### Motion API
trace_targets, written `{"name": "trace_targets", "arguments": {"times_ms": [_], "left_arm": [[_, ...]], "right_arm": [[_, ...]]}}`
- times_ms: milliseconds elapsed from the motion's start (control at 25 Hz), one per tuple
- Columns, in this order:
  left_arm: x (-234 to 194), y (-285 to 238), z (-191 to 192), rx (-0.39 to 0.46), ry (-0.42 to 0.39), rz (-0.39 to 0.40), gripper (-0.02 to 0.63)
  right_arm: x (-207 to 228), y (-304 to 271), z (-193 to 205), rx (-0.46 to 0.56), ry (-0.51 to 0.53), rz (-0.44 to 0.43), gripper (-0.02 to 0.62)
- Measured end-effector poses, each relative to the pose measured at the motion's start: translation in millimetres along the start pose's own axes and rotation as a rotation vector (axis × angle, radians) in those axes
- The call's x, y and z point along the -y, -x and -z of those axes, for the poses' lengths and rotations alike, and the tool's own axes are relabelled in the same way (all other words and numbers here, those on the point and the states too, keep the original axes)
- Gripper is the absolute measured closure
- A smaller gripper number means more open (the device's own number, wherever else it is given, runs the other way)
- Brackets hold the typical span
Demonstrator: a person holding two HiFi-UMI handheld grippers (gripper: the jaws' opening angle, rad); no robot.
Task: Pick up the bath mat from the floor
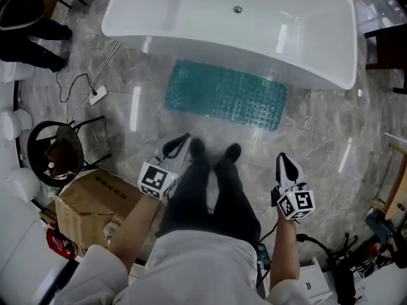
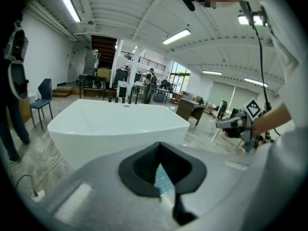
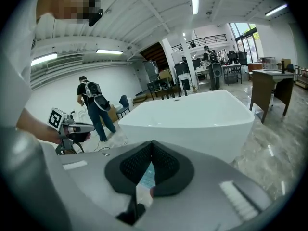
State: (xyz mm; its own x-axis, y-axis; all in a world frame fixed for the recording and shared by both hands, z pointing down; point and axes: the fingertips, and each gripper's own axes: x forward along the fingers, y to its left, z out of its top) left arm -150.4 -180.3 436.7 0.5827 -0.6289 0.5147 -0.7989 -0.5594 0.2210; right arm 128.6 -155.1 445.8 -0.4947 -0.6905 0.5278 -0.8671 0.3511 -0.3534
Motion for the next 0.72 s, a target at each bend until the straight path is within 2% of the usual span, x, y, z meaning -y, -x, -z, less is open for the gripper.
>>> {"name": "trace_targets", "arguments": {"times_ms": [200,360,560,720], "left_arm": [[-27,-40,50,0.009,0.021,-0.009,0.607],[-56,-69,95,0.005,0.042,-0.043,0.607],[-84,-108,153,-0.019,0.02,-0.061,0.606],[-111,-136,196,-0.039,-0.013,-0.059,0.606]], "right_arm": [[25,-43,46,-0.024,0.009,-0.015,0.591],[53,-77,89,-0.042,0.003,0.021,0.591],[109,-117,138,-0.034,-0.035,0.102,0.591],[142,-147,173,-0.038,-0.028,0.111,0.591]]}}
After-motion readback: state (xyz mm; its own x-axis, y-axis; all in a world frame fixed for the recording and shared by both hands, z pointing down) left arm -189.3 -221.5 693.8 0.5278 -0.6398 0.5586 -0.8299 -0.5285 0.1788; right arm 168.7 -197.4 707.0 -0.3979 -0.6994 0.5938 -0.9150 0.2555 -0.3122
